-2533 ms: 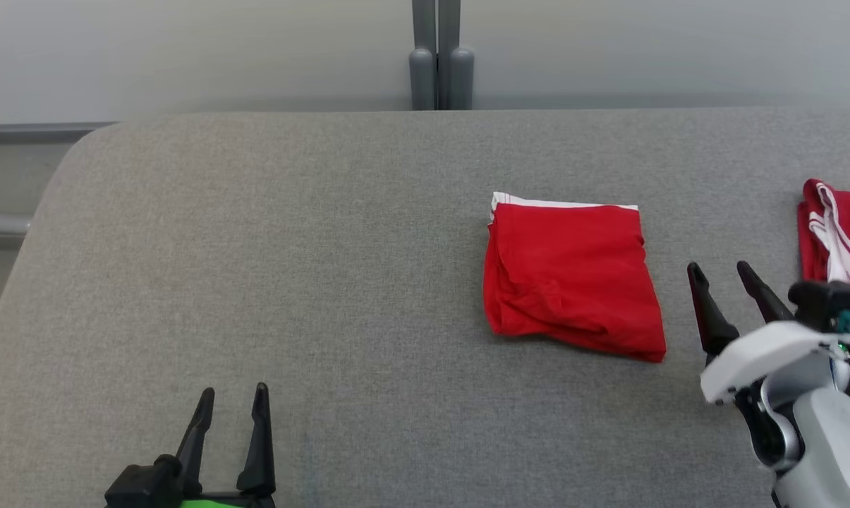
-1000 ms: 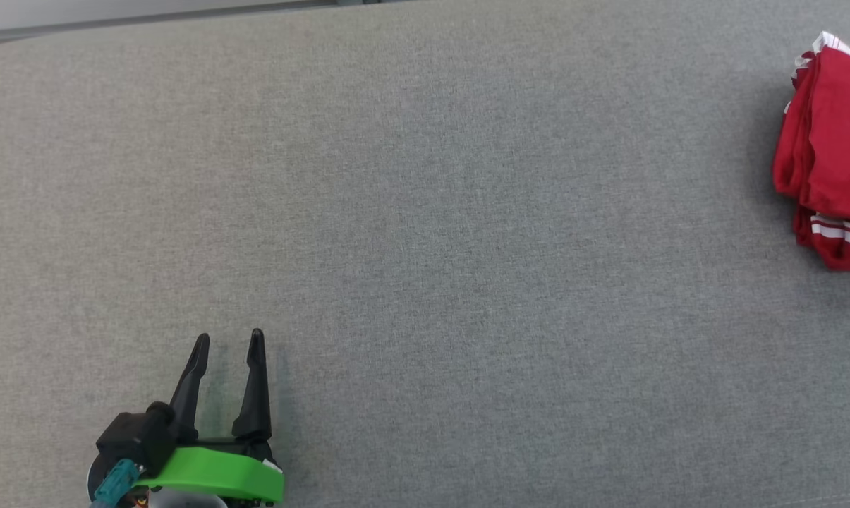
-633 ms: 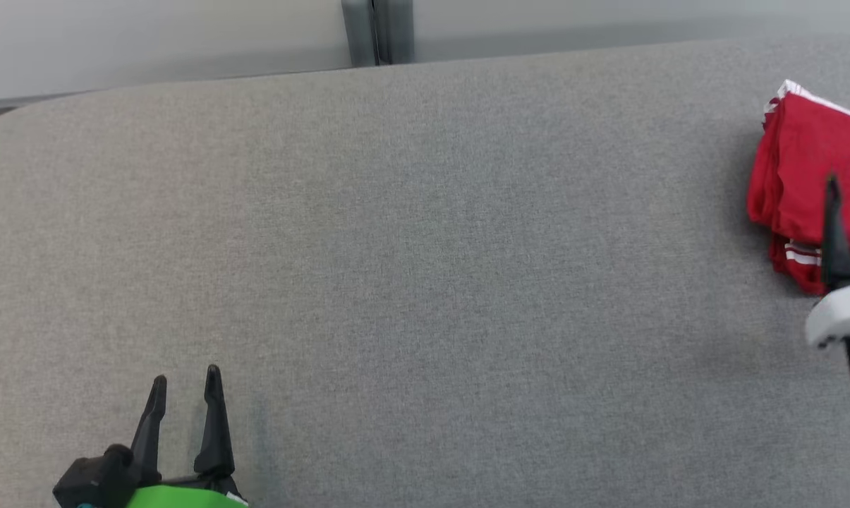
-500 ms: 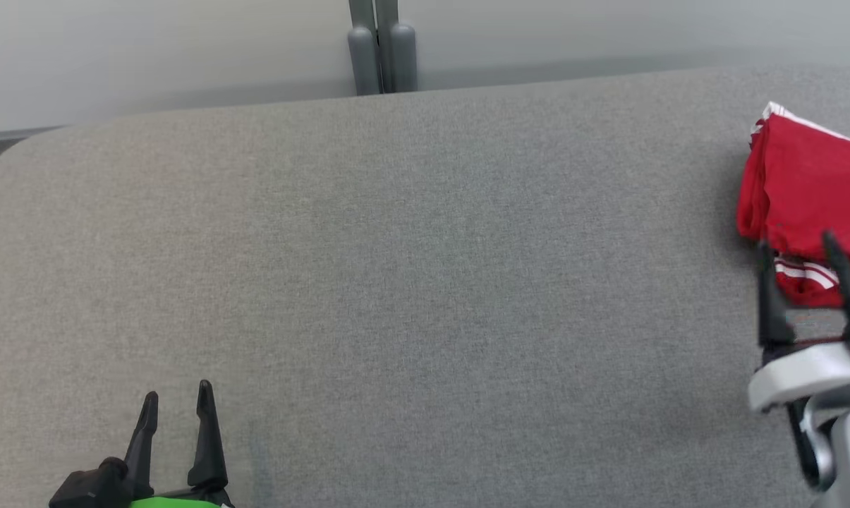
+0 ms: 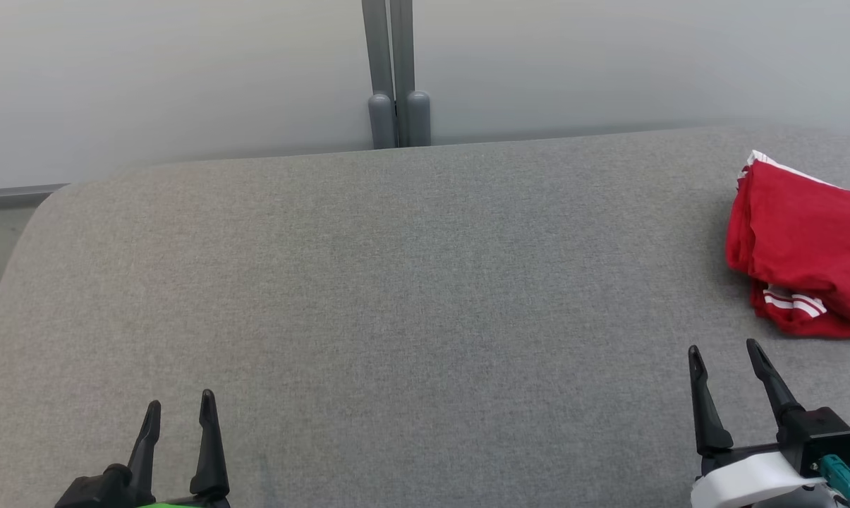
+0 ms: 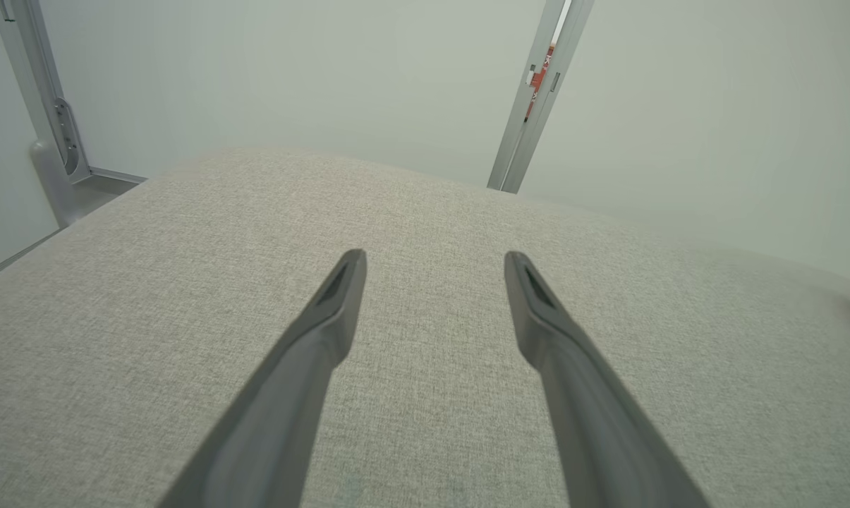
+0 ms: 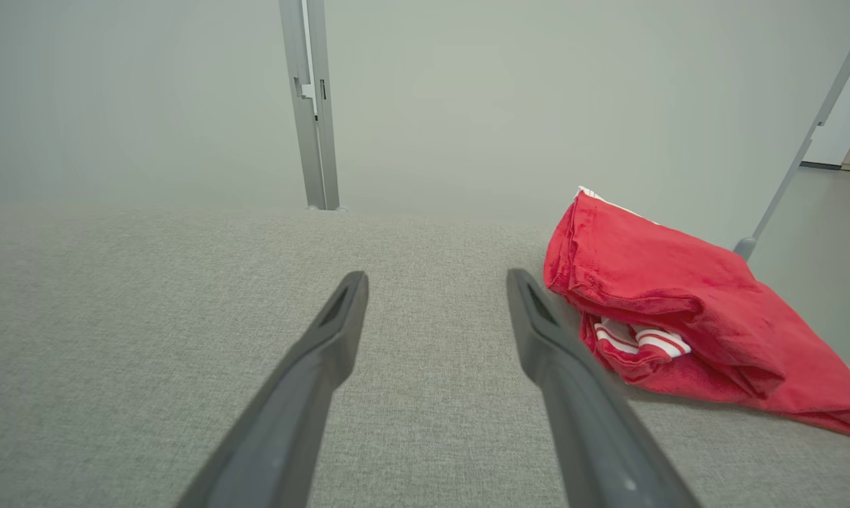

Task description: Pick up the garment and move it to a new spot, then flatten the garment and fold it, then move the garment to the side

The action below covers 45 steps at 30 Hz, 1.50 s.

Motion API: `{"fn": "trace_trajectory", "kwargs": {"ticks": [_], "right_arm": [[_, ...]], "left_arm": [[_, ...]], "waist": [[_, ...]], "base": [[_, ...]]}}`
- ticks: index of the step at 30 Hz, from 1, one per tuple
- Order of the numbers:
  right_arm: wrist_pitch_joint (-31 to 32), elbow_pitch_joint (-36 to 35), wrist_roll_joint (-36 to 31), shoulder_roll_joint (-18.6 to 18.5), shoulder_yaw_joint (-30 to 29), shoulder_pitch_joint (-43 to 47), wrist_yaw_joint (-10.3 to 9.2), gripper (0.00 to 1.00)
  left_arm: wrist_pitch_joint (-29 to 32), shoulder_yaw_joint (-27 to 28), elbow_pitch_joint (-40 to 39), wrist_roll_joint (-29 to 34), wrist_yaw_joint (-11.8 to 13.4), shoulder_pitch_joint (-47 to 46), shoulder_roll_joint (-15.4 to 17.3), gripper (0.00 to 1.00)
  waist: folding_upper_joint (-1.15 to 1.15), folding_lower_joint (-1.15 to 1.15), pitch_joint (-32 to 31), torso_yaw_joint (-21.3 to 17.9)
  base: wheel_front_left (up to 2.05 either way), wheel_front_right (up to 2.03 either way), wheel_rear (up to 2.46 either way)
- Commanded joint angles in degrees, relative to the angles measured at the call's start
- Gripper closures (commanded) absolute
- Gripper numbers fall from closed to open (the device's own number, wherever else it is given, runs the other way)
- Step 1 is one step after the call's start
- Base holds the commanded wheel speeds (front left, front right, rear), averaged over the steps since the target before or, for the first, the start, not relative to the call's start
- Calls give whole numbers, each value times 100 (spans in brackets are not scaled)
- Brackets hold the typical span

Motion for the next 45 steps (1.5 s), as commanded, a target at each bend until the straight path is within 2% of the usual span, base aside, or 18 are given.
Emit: {"fn": "trace_trajectory", "kwargs": {"ticks": [1,12,13,18,45], "right_arm": [[-14,1,-19,23,0,60,-6,0],[-15,66,-7,48,-27,-28,-6,0],[-15,65,4,49,-23,-31,-6,100],[26,257,63,88,-9,48,0,100],[730,497,3080,72,-72,-400,-1,100]], "left_arm": [[-15,-2,23,-26,-27,5,23,0],[-15,-120,136,-79,-44,-36,22,0],[-15,-158,137,-52,-45,-43,21,100],[50,-190,321,-94,-32,5,-34,100],[692,-44,326,-2537,-36,-434,37,100]], "waist": [[0,0,-17,-24],[0,0,-71,-60],[0,0,-66,-53],[0,0,-69,-58],[0,0,-67,-67]], "base": [[0,0,0],[0,0,0],[0,0,0],[0,0,0],[0,0,0]]}}
